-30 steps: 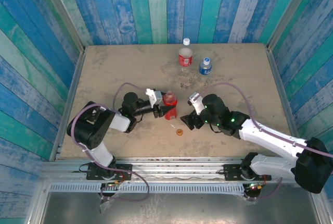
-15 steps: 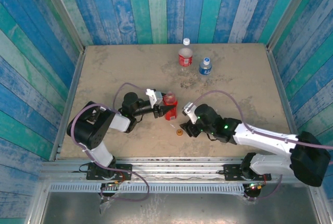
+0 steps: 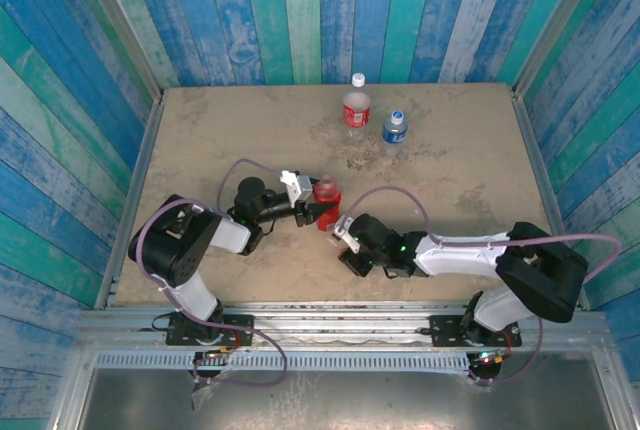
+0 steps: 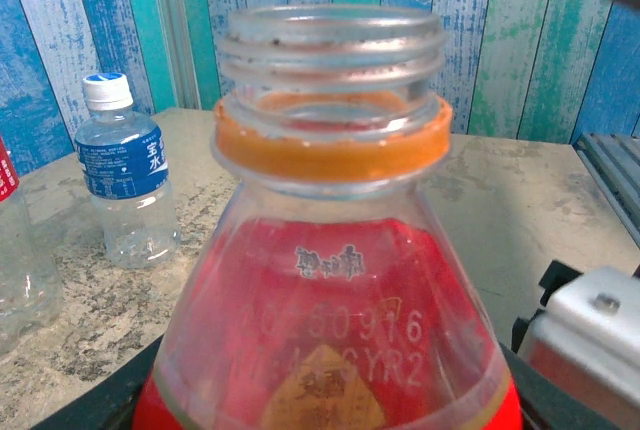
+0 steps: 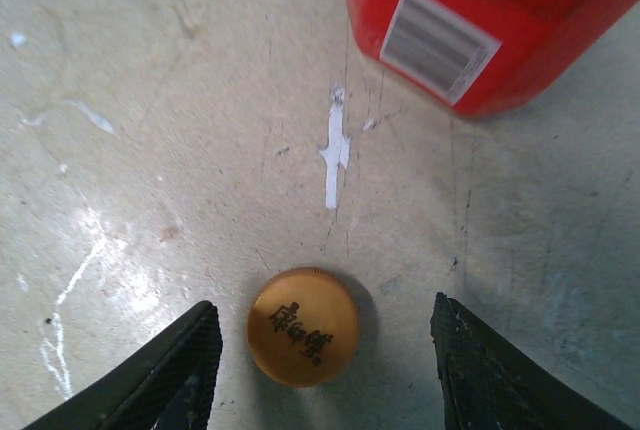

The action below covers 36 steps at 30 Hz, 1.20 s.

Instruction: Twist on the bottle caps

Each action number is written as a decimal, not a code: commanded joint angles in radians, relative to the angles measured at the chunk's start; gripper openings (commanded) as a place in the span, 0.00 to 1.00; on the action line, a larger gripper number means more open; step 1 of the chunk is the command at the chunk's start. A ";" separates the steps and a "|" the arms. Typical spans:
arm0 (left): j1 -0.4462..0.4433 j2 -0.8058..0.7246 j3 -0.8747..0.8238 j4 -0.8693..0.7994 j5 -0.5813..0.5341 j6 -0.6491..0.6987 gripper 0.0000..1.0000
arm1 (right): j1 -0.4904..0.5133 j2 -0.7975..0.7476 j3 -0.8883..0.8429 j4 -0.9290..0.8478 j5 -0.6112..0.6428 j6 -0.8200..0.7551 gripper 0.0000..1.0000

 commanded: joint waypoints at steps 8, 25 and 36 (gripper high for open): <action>-0.004 -0.016 -0.002 -0.043 0.005 0.013 0.58 | 0.010 0.043 0.027 0.011 -0.008 -0.018 0.46; -0.004 -0.023 -0.005 -0.049 0.004 0.022 0.59 | 0.019 -0.098 0.052 -0.128 0.038 -0.013 0.31; -0.004 -0.022 -0.006 -0.055 0.003 0.032 0.59 | 0.017 -0.376 0.222 -0.336 0.089 -0.085 0.29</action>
